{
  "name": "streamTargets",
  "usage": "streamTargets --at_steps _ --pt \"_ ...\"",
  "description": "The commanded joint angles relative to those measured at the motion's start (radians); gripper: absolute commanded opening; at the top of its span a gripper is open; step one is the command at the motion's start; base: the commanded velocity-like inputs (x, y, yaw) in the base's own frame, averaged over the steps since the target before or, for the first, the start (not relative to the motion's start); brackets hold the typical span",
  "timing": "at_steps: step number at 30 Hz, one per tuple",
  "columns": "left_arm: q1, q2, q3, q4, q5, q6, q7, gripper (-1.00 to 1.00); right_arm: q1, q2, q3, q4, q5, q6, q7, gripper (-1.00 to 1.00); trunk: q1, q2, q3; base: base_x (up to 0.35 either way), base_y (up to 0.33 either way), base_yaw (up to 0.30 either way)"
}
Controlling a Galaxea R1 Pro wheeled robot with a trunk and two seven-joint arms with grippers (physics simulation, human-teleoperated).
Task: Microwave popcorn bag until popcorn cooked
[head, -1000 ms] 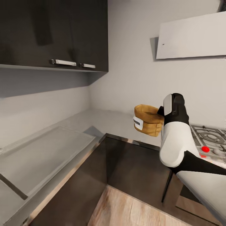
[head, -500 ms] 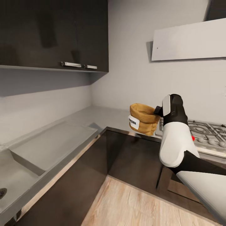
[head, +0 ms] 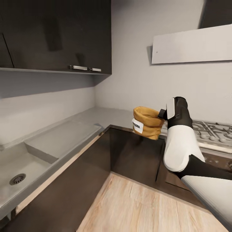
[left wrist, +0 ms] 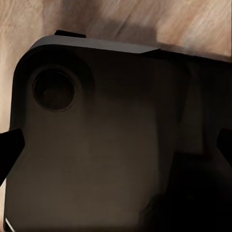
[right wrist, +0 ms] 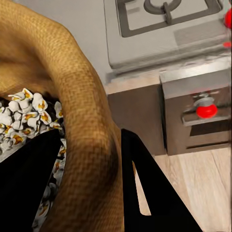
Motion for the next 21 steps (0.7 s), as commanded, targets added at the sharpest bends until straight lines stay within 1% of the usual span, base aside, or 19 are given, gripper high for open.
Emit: streamTargets --at_steps 1,19,21 --pt "0.000 0.000 0.001 -0.001 0.007 -0.002 -0.001 1.00 -0.001 0.001 -0.003 -0.001 0.009 0.005 0.005 -1.00 -0.001 -0.001 -0.001 -0.348 0.000 0.000" --pt "0.000 0.001 0.001 -0.001 0.011 -0.002 -0.001 1.00 -0.001 0.001 -0.005 0.000 0.008 0.005 0.002 -1.00 -0.001 -0.001 -0.001 -0.349 0.000 0.000" --pt "0.000 0.004 0.002 -0.001 0.012 -0.002 -0.001 1.00 -0.001 0.001 -0.005 0.000 0.012 0.005 0.002 -1.00 -0.001 -0.001 -0.001 -0.115 0.000 0.000"
